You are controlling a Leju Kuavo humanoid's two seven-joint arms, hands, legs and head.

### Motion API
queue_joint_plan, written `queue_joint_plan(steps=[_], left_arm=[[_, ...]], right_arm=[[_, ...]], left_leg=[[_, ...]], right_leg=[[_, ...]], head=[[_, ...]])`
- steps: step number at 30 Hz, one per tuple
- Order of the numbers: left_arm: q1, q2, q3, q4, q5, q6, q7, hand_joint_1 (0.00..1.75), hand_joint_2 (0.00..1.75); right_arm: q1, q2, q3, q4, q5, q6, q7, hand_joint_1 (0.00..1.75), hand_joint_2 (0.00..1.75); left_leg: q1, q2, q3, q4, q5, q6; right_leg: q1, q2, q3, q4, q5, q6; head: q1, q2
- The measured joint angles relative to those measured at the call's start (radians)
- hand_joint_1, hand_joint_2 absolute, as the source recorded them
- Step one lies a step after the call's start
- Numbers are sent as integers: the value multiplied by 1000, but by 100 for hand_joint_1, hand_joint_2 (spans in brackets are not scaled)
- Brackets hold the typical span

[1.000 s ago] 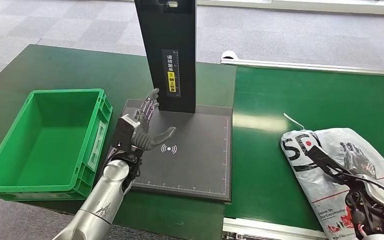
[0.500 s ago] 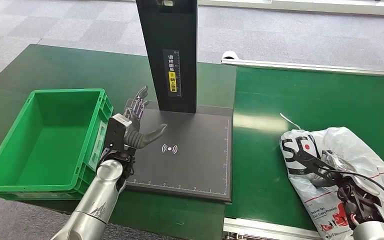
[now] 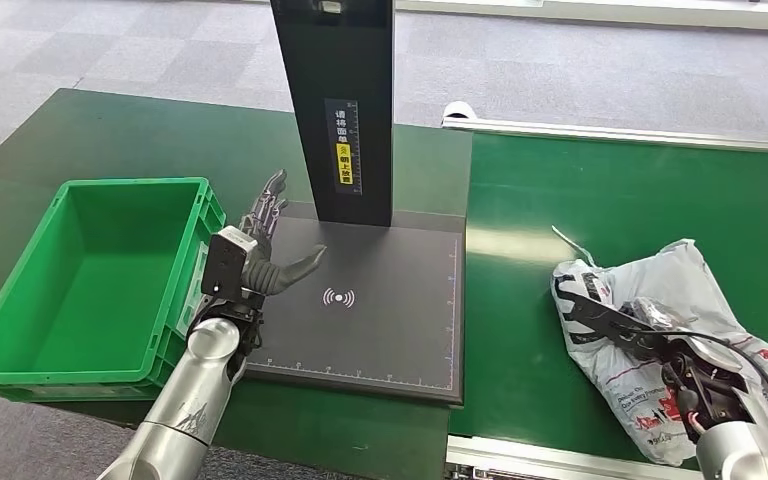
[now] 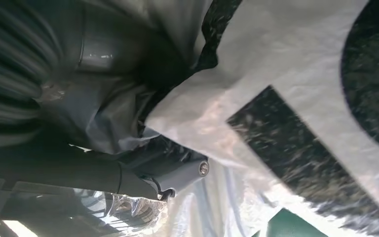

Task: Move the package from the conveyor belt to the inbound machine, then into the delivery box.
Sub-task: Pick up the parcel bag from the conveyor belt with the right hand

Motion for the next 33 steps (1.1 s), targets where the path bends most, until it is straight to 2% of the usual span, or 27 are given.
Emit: queue_joint_plan(steps=[4, 11, 13, 16, 20, 22, 24, 30, 32, 33], left_arm=[[1, 0, 0, 0, 0, 1, -1, 0, 175], [6, 1, 0, 0, 4, -6, -9, 0, 175], [9, 1, -1, 0, 7, -10, -11, 0, 175], [16, 0, -4, -1, 17, -14, -17, 0, 175], [25, -2, -9, -6, 21, -16, -19, 0, 175], [27, -4, -11, -8, 24, -21, -19, 0, 175], [25, -11, -18, -6, 29, -28, -17, 0, 175], [-5, -64, -60, 25, 42, -30, -6, 0, 175], [-15, -75, -76, 33, 46, -27, -2, 0, 175], [-20, -79, -82, 39, 50, -24, -1, 0, 175]], right_arm=[[-1, 3, 7, 6, -5, -17, -27, 175, 175], [28, 16, 16, -22, -65, -69, -200, 175, 175], [48, 26, 21, -61, -85, -107, -242, 175, 175], [77, 46, 26, -141, -128, -213, -302, 175, 175], [90, 63, 27, -211, -153, -267, -319, 175, 175], [98, 69, 23, -237, -178, -329, -324, 175, 175], [101, 76, 8, -269, -223, -431, -336, 175, 175], [88, 124, -50, -448, -447, -729, -431, 175, 175], [84, 150, -54, -516, -533, -791, -465, 175, 175], [86, 165, -55, -555, -600, -788, -483, 175, 175]], left_leg=[[0, 0, 0, 0, 0, 0], [0, 0, 0, 0, 0, 0], [0, 0, 0, 0, 0, 0], [0, 0, 0, 0, 0, 0], [0, 0, -1, 0, 0, 0], [0, 0, -1, 0, 0, 0], [0, 0, -1, 0, 0, 0], [0, 1, -1, 0, 0, 0], [0, 1, -1, 0, 0, 0], [0, 1, -1, 0, 0, 0]], right_leg=[[0, 0, 0, 0, 0, 0], [0, 0, 0, 0, 0, 0], [0, 0, 0, 0, 0, 0], [0, 0, -1, 0, 0, 0], [0, 0, -1, 0, 0, 0], [0, 0, -1, 0, 0, 0], [0, 0, -1, 0, 0, 0], [0, 0, -1, 0, 0, 0], [0, 1, -1, 0, 0, 0], [0, 1, -1, 0, 0, 0]], head=[[0, 0], [0, 0], [0, 0], [0, 0], [0, 0], [0, 0], [0, 0], [0, 0], [0, 0], [0, 0]])
